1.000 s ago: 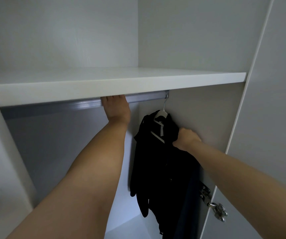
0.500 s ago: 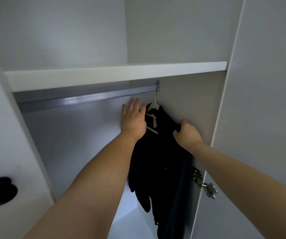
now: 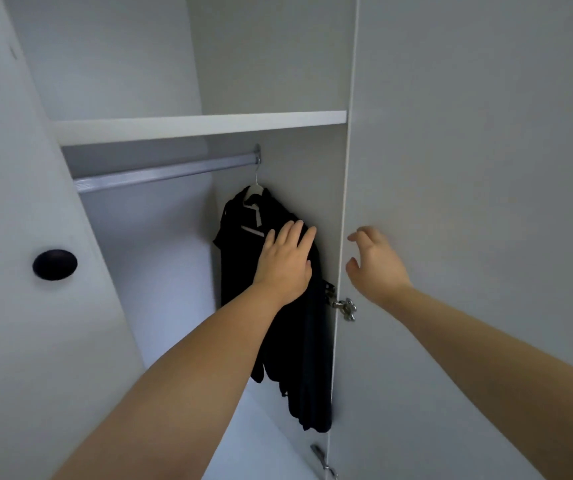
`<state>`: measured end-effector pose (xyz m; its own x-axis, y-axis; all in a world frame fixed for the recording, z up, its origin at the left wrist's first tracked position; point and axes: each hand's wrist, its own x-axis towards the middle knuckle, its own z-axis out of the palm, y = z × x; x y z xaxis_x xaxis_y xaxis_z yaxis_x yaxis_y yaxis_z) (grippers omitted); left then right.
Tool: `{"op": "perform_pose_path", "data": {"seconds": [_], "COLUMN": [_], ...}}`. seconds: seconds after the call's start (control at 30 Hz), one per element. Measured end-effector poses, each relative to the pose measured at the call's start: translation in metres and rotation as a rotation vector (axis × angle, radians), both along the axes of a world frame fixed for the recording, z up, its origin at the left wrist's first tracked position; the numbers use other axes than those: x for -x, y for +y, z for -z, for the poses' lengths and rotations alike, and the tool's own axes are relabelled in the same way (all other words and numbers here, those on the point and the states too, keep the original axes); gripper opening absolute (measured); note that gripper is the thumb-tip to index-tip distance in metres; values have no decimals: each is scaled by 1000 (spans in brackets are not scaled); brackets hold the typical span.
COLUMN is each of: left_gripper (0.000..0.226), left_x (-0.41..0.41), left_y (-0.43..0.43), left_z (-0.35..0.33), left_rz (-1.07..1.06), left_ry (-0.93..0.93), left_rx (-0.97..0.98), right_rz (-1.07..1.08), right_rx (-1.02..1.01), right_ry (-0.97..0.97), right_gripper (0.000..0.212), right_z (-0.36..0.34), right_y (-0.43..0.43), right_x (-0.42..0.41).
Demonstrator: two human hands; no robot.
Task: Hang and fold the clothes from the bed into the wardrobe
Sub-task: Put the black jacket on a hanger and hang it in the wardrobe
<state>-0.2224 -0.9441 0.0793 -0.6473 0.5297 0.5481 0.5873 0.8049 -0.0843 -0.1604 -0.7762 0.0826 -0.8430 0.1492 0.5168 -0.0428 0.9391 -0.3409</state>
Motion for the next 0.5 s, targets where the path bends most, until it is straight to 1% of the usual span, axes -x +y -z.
{"op": "perform_pose_path", "data": {"seconds": [0.13,0.23,0.37,0.5], "left_gripper": [63,65,65,66], "left_x": [-49,-70,-80,-92], "left_y": [19,34,61,98], "left_z": [18,28,34,39], "left_rz": [63,149,316,522], "left_ry": [-25,-25,-19,-5], "left_rx": [-14,-4,19,37], "right_rz": [106,166,288,497], "right_rx": [-47,-133,-255,-257], "right_ry": [-32,-42,-35,-56], "right_gripper": [47,49,52,56], "right_z": [17,24,28,30], "right_y": [5,10,24,44], "right_x": [-52,-85,-123,-161]}}
